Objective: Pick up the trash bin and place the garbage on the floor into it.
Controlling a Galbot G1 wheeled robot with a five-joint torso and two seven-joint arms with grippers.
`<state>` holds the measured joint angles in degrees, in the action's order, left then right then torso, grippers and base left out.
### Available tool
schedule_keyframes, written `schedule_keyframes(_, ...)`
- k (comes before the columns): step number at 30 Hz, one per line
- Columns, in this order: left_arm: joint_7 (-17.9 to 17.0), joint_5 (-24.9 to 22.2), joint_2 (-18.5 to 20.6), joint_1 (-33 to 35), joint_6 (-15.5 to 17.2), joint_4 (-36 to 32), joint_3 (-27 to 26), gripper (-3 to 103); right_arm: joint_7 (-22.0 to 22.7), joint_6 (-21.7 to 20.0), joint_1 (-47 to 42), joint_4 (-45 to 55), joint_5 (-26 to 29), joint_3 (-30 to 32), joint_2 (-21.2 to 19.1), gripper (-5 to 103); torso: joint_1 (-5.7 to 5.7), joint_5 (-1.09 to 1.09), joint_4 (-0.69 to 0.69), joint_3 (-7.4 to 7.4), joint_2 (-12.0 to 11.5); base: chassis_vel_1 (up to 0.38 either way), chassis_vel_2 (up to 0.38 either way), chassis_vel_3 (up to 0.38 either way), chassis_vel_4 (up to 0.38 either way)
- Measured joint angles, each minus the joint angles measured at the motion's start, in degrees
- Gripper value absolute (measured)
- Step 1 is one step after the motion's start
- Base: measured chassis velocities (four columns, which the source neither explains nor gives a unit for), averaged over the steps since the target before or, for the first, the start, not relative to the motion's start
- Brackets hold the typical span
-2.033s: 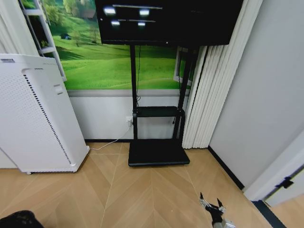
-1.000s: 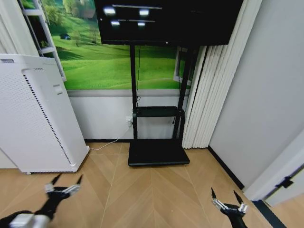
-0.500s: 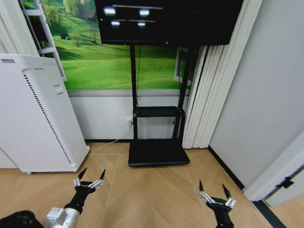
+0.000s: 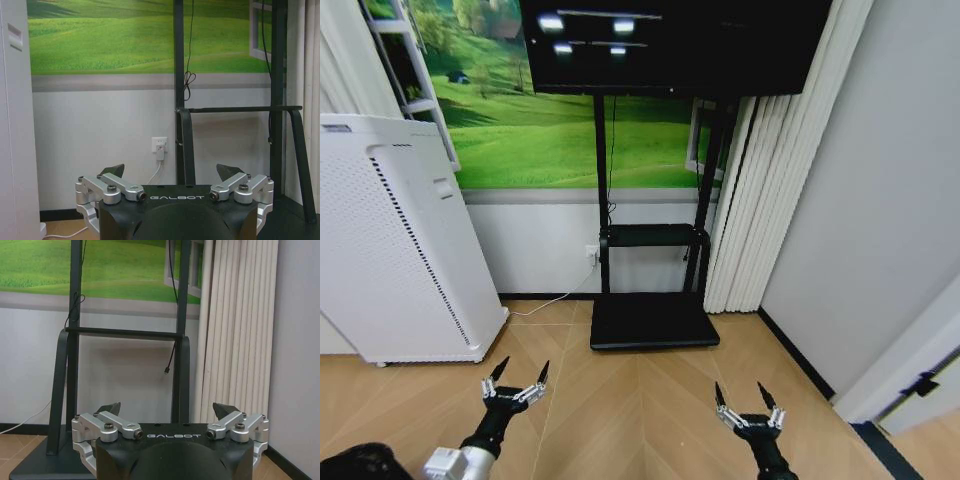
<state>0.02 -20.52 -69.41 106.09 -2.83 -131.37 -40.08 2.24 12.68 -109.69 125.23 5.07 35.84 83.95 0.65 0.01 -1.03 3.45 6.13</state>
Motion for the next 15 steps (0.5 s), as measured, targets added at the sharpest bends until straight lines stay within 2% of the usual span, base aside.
schedule_keyframes(15,-0.02,-0.07,0.01,0.02,0.10,0.00,-0.11,100,0.00,-0.06,0.03,-0.07,0.07,0.08,0.04,100,0.00,-0.01,0.00,0.00,0.00,0.000,0.000,0.000,0.000)
